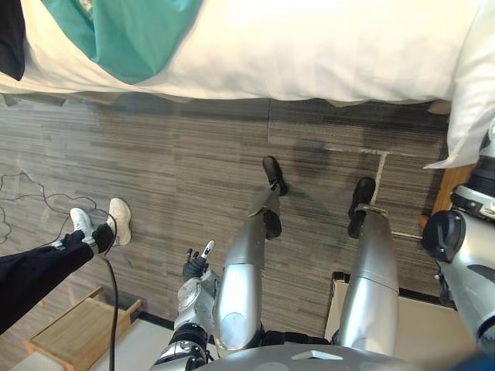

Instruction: Tidy the bed and pick cloth on bed and put in laundry

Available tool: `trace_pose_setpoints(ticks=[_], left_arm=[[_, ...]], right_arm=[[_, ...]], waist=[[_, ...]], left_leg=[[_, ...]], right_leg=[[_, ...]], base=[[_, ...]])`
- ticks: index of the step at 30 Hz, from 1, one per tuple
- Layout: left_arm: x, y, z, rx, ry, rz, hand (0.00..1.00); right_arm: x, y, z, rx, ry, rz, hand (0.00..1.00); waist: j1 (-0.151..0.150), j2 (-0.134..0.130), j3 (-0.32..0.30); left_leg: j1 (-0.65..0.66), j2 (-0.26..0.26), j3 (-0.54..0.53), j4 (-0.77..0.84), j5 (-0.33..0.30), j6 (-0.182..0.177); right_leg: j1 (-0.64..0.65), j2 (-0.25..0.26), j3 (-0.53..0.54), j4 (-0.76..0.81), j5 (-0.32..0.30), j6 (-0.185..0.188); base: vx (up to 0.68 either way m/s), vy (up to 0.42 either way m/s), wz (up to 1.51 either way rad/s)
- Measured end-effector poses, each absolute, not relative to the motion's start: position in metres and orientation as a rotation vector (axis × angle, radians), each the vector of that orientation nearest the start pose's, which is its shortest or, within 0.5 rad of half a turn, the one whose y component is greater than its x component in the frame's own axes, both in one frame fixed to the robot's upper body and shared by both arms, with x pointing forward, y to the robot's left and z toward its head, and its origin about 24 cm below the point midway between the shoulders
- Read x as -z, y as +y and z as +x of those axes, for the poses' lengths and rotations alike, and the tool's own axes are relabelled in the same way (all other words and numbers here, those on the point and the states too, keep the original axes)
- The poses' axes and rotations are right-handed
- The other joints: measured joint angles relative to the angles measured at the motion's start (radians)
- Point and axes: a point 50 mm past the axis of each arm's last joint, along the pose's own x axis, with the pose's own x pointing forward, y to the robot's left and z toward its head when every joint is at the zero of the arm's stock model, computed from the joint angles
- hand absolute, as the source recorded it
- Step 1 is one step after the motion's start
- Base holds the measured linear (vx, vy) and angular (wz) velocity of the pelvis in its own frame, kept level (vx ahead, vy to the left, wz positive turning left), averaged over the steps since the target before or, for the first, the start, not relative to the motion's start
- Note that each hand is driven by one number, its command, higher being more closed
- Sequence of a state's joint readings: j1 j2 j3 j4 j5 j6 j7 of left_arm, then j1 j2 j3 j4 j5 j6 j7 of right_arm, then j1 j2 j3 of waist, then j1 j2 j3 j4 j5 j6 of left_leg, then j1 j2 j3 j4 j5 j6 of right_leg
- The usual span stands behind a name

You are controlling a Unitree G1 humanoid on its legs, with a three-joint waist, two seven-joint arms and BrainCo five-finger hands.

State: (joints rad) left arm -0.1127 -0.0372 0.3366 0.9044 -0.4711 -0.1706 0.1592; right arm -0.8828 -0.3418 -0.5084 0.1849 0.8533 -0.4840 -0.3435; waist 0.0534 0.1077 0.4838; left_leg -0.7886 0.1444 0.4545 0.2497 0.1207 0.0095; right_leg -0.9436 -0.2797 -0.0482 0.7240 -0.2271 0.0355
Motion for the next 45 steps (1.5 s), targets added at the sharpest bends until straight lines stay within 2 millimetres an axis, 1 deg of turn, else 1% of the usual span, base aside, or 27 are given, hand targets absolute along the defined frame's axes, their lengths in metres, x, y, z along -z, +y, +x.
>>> trace_pose_setpoints(ticks=[1, 2, 3, 4, 6, 7, 8, 9, 10, 11, 13, 14, 16, 19, 21, 23, 25, 28, 31, 33, 34, 35, 38, 41, 42, 44, 45], left_arm=[[0.116, 0.199, 0.189, -0.668, 0.616, -0.565, 0.0], [0.117, 0.201, 0.189, -0.677, 0.617, -0.571, 0.0], [0.117, 0.201, 0.188, -0.681, 0.619, -0.575, 0.0], [0.117, 0.201, 0.189, -0.675, 0.622, -0.575, 0.0], [0.117, 0.199, 0.189, -0.671, 0.631, -0.576, 0.0], [0.119, 0.197, 0.188, -0.66, 0.65, -0.561, 0.0], [0.119, 0.196, 0.187, -0.66, 0.653, -0.559, 0.0], [0.12, 0.194, 0.187, -0.653, 0.659, -0.557, 0.0], [0.12, 0.192, 0.187, -0.637, 0.671, -0.544, 0.0], [0.121, 0.188, 0.188, -0.602, 0.688, -0.509, 0.0], [0.124, 0.187, 0.183, -0.562, 0.715, -0.448, 0.0], [0.129, 0.188, 0.174, -0.549, 0.749, -0.408, 0.0], [0.134, 0.187, 0.163, -0.528, 0.797, -0.366, 0.0], [0.143, 0.189, 0.146, -0.469, 0.873, -0.247, 0.0], [0.147, 0.189, 0.138, -0.404, 0.916, -0.164, 0.0], [0.148, 0.192, 0.135, -0.358, 0.944, -0.084, 0.0], [0.148, 0.193, 0.134, -0.333, 0.953, -0.038, 0.0], [0.15, 0.199, 0.127, -0.278, 0.974, 0.072, 0.0], [0.154, 0.202, 0.113, -0.25, 1.015, 0.135, 0.0], [0.153, 0.201, 0.118, -0.226, 1.005, 0.161, 0.0], [0.151, 0.199, 0.125, -0.217, 0.986, 0.166, 0.0], [0.148, 0.196, 0.133, -0.215, 0.961, 0.167, 0.0], [0.145, 0.198, 0.138, -0.233, 0.933, 0.187, 0.0], [0.144, 0.201, 0.137, -0.265, 0.931, 0.207, 0.0], [0.144, 0.202, 0.136, -0.276, 0.934, 0.2, 0.0], [0.144, 0.207, 0.135, -0.317, 0.933, 0.184, 0.0], [0.143, 0.21, 0.135, -0.341, 0.933, 0.184, 0.0]], right_arm=[[-0.256, -0.299, 0.303, 0.549, -1.06, 1.006, 1.0], [-0.224, -0.296, 0.311, 0.608, -0.942, 1.04, 1.0], [-0.157, -0.292, 0.321, 0.73, -0.685, 1.096, 1.0], [-0.072, -0.276, 0.314, 0.861, -0.358, 1.15, 1.0], [-0.013, -0.256, 0.294, 0.959, -0.117, 1.183, 1.0], [0.054, -0.223, 0.252, 1.061, 0.171, 1.205, 1.0], [0.067, -0.216, 0.243, 1.07, 0.243, 1.189, 1.0], [0.082, -0.214, 0.226, 1.095, 0.319, 1.168, 1.0], [0.086, -0.214, 0.218, 1.102, 0.333, 1.148, 0.0], [0.092, -0.217, 0.205, 1.108, 0.352, 1.1, 0.0], [0.101, -0.216, 0.19, 1.052, 0.408, 1.002, 0.0], [0.11, -0.213, 0.175, 1.03, 0.476, 0.94, 0.0], [0.122, -0.209, 0.154, 1.019, 0.561, 0.877, 0.0], [0.144, -0.199, 0.112, 0.959, 0.776, 0.718, 0.0], [0.153, -0.192, 0.093, 0.86, 0.893, 0.6, 0.0], [0.158, -0.185, 0.088, 0.73, 0.981, 0.478, 0.0], [0.158, -0.184, 0.091, 0.614, 1.007, 0.344, 0.0], [0.159, -0.185, 0.094, 0.465, 1.038, 0.176, 0.0], [0.162, -0.188, 0.092, 0.403, 1.078, 0.101, 0.0], [0.161, -0.192, 0.097, 0.394, 1.087, 0.086, 0.0], [0.16, -0.193, 0.104, 0.388, 1.073, 0.082, 0.0], [0.158, -0.195, 0.109, 0.395, 1.057, 0.081, 0.0], [0.158, -0.198, 0.11, 0.438, 1.05, 0.116, 0.0], [0.156, -0.204, 0.109, 0.482, 1.047, 0.119, 0.0], [0.157, -0.206, 0.106, 0.498, 1.054, 0.119, 0.0], [0.158, -0.213, 0.097, 0.548, 1.071, 0.122, 0.0], [0.159, -0.218, 0.086, 0.57, 1.098, 0.109, 0.0]], waist=[[-0.009, -0.023, -0.012], [-0.012, -0.034, -0.018], [-0.015, -0.049, -0.025], [-0.014, -0.053, -0.036], [-0.015, -0.052, -0.038], [-0.024, -0.051, -0.039], [-0.031, -0.05, -0.039], [-0.041, -0.049, -0.04], [-0.042, -0.051, -0.039], [-0.043, -0.055, -0.041], [-0.043, -0.085, -0.075], [-0.04, -0.105, -0.133], [-0.044, -0.124, -0.205], [-0.047, -0.156, -0.28], [-0.056, -0.168, -0.31], [-0.065, -0.179, -0.324], [-0.066, -0.183, -0.326], [-0.066, -0.181, -0.328], [-0.063, -0.173, -0.361], [-0.063, -0.166, -0.349], [-0.066, -0.161, -0.326], [-0.068, -0.148, -0.296], [-0.067, -0.14, -0.279], [-0.071, -0.13, -0.268], [-0.093, -0.146, -0.259], [-0.098, -0.149, -0.257], [-0.104, -0.15, -0.257]], left_leg=[[0.025, 0.006, -0.001, 0.009, -0.008, 0.004], [0.045, 0.011, -0.001, 0.017, -0.017, 0.005], [0.084, 0.017, -0.004, 0.026, -0.031, 0.003], [0.127, 0.024, -0.011, 0.038, -0.05, 0.0], [0.163, 0.024, -0.013, 0.039, -0.063, -0.003], [0.213, 0.025, -0.013, 0.031, -0.077, -0.006], [0.228, 0.025, -0.015, 0.029, -0.08, -0.006], [0.27, 0.023, -0.016, 0.022, -0.089, -0.008], [0.312, 0.018, -0.015, 0.009, -0.09, -0.008], [0.377, 0.013, -0.015, -0.012, -0.092, -0.008], [0.471, 0.005, -0.003, -0.049, -0.097, -0.009], [0.502, -0.002, 0.001, -0.083, -0.093, -0.014], [0.525, -0.015, 0.002, -0.13, -0.083, -0.019], [0.66, -0.054, 0.0, -0.27, -0.039, -0.028], [0.728, -0.071, -0.007, -0.347, -0.014, -0.034], [0.747, -0.078, -0.028, -0.35, -0.016, -0.035], [0.765, -0.082, -0.053, -0.349, -0.022, -0.043], [0.815, -0.075, -0.089, -0.354, -0.022, -0.049], [0.823, -0.075, -0.108, -0.348, -0.026, -0.054], [0.805, -0.074, -0.109, -0.324, -0.036, -0.055], [0.764, -0.064, -0.113, -0.237, -0.076, -0.051], [0.711, -0.041, -0.108, -0.128, -0.12, -0.047], [0.666, -0.013, -0.102, -0.043, -0.143, -0.04], [0.659, 0.0, -0.11, -0.039, -0.152, -0.051], [0.633, 0.001, -0.126, -0.002, -0.177, -0.052], [0.583, 0.044, -0.163, 0.139, -0.237, -0.052], [0.57, 0.094, -0.183, 0.175, -0.252, -0.059]], right_leg=[[0.039, 0.005, -0.004, -0.021, 0.006, 0.004], [0.069, 0.009, -0.007, -0.033, 0.009, 0.006], [0.125, 0.014, -0.014, -0.057, 0.013, 0.008], [0.192, 0.02, -0.025, -0.085, 0.015, 0.01], [0.24, 0.026, -0.029, -0.107, 0.016, 0.012], [0.308, 0.03, -0.038, -0.146, 0.016, 0.024], [0.331, 0.031, -0.043, -0.16, 0.019, 0.028], [0.388, 0.031, -0.052, -0.189, 0.025, 0.036], [0.437, 0.031, -0.055, -0.216, 0.029, 0.041], [0.514, 0.031, -0.062, -0.256, 0.043, 0.046], [0.622, 0.033, -0.075, -0.324, 0.054, 0.054], [0.656, 0.034, -0.083, -0.368, 0.063, 0.056], [0.685, 0.033, -0.098, -0.413, 0.073, 0.057], [0.801, 0.033, -0.121, -0.496, 0.093, 0.061], [0.848, 0.034, -0.131, -0.506, 0.09, 0.061], [0.87, 0.035, -0.135, -0.5, 0.076, 0.059], [0.898, 0.039, -0.15, -0.494, 0.057, 0.059], [0.986, 0.051, -0.193, -0.543, 0.048, 0.053], [1.023, 0.056, -0.212, -0.581, 0.049, 0.054], [1.02, 0.055, -0.213, -0.586, 0.057, 0.056], [1.02, 0.05, -0.215, -0.586, 0.068, 0.055], [1.016, 0.05, -0.217, -0.585, 0.078, 0.055], [1.002, 0.049, -0.21, -0.576, 0.079, 0.057], [0.968, 0.04, -0.199, -0.539, 0.062, 0.054], [0.958, 0.019, -0.203, -0.516, 0.053, 0.053], [0.948, -0.01, -0.203, -0.494, 0.047, 0.058], [0.946, -0.036, -0.2, -0.485, 0.046, 0.074]], base=[[-0.01, 0.011, -0.24], [0.02, 0.013, -0.32], [0.05, 0.009, -0.3], [0.06, 0.006, -0.26], [0.09, 0.0, -0.18], [0.08, 0.002, -0.18], [0.1, 0.02, -0.16], [0.09, 0.02, -0.08], [0.12, 0.032, -0.1], [0.09, 0.021, -0.14], [0.14, 0.014, -0.18], [0.17, 0.002, -0.1], [0.16, -0.005, 0.04], [0.22, -0.002, 0.01], [0.17, -0.009, 0.06], [0.14, -0.034, 0.11], [0.12, -0.048, 0.21], [0.07, -0.072, 0.27], [0.12, -0.041, 0.17], [0.07, 0.005, 0.06], [0.0, 0.0, 0.0], [0.0, 0.031, -0.02], [-0.03, 0.024, -0.1], [-0.09, 0.023, -0.1], [-0.1, 0.038, 0.07], [-0.07, 0.074, 0.12], [-0.01, 0.179, 0.11]])
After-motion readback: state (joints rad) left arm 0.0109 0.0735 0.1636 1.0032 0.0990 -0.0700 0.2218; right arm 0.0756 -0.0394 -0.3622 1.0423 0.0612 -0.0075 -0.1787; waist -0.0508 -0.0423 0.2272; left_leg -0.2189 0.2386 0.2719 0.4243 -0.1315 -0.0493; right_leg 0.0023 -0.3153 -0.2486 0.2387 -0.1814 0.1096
